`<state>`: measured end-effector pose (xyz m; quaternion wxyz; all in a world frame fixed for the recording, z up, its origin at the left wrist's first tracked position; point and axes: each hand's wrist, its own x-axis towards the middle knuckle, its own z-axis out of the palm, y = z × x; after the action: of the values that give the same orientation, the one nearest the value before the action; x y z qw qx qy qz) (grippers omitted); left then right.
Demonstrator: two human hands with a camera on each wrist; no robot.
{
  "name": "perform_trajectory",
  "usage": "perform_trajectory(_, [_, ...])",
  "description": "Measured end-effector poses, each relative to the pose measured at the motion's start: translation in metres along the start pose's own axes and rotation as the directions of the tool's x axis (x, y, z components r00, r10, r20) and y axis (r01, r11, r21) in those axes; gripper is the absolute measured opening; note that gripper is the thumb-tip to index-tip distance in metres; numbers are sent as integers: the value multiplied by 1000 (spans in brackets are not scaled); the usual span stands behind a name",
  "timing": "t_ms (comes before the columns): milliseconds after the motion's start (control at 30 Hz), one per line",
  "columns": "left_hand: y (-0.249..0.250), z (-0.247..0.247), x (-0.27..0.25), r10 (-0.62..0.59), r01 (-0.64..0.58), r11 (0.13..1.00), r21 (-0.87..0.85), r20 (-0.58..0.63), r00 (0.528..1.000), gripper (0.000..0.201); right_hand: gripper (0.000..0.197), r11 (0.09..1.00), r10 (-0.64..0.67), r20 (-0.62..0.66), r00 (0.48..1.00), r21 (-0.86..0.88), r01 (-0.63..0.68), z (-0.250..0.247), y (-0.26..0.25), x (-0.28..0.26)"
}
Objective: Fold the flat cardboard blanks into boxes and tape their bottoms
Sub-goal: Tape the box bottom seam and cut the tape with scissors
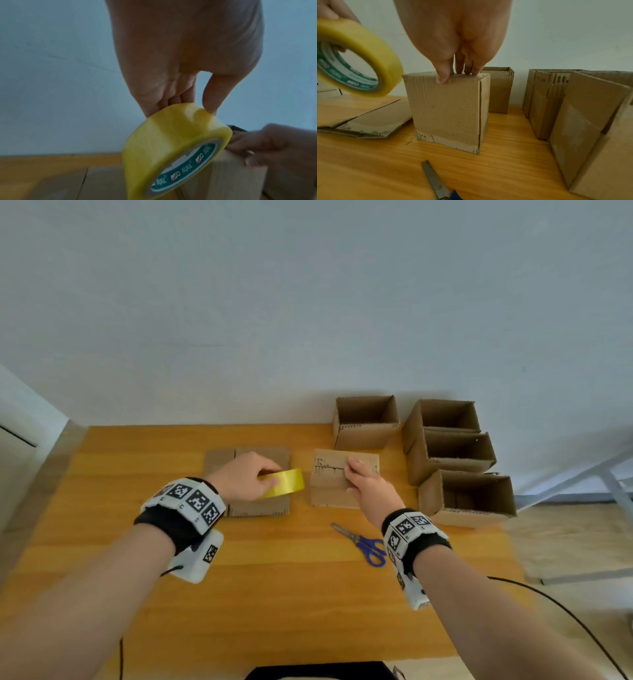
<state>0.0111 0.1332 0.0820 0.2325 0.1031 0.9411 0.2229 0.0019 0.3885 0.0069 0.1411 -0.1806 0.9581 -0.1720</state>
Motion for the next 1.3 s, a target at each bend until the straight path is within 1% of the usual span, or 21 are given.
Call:
perform_trajectory(100, [10,-21,6,19,-20,1000,-21,-51,999,34,50,1000,14,24,1000,9,-15,-4,-1,1])
perform_trajectory(167, [20,-33,12,40,-41,999,-13,-55,998,34,50,1000,20,41,999,12,-21,-5,-2,3])
perform_trajectory(233, [30,-42,20,69,-70,997,-13,-36,997,34,50,998,32,40,999,45,-34,-5,-1,4])
perform_trajectory(333, [45,-47,37,107,-108,994,22,19,994,33,48,980,82,38,996,177,-87,-7,-1,5])
perform_trajectory(400, [56,-47,49,114,-117,991,64,47,992,33,44,944,125,39,991,303,-131,-11,-1,9])
perform_trajectory(500, [69,-44,66,105,-122,981,153,117,988,33,43,845,176,45,983,505,-175,-22,0,14])
perform_trajectory(567, [73,-40,77,94,-128,971,202,172,981,25,46,788,162,31,986,598,-148,-31,0,14])
perform_trajectory(600, [76,-38,81,88,-130,967,219,193,977,21,47,770,149,19,989,624,-128,-35,1,15])
perform_trajectory(633, [79,-36,85,85,-132,964,229,205,975,20,47,757,138,10,990,643,-112,-38,3,16])
perform_trajectory(700, [86,-34,90,85,-137,961,242,213,973,25,45,745,118,4,993,660,-91,-40,5,19])
perform_trajectory(800, [93,-32,95,73,-136,949,285,224,972,27,35,774,117,-25,993,629,-75,-37,6,22])
perform_trajectory(867, [94,-30,97,60,-128,947,296,229,972,25,30,782,154,-53,987,617,-89,-34,5,21])
perform_trajectory(967, [95,-28,99,65,-132,945,299,223,973,33,24,782,207,-99,973,614,-104,-29,5,22])
perform_trajectory(1133, [98,-28,99,88,-154,926,345,200,976,36,19,781,265,-169,949,615,-109,-26,0,25])
perform_trajectory(1200, [97,-28,100,97,-161,925,344,196,976,36,17,783,264,-176,948,613,-104,-25,-1,25])
perform_trajectory(1300, [95,-29,99,107,-160,926,342,170,980,37,11,783,258,-152,954,612,-114,-25,0,26])
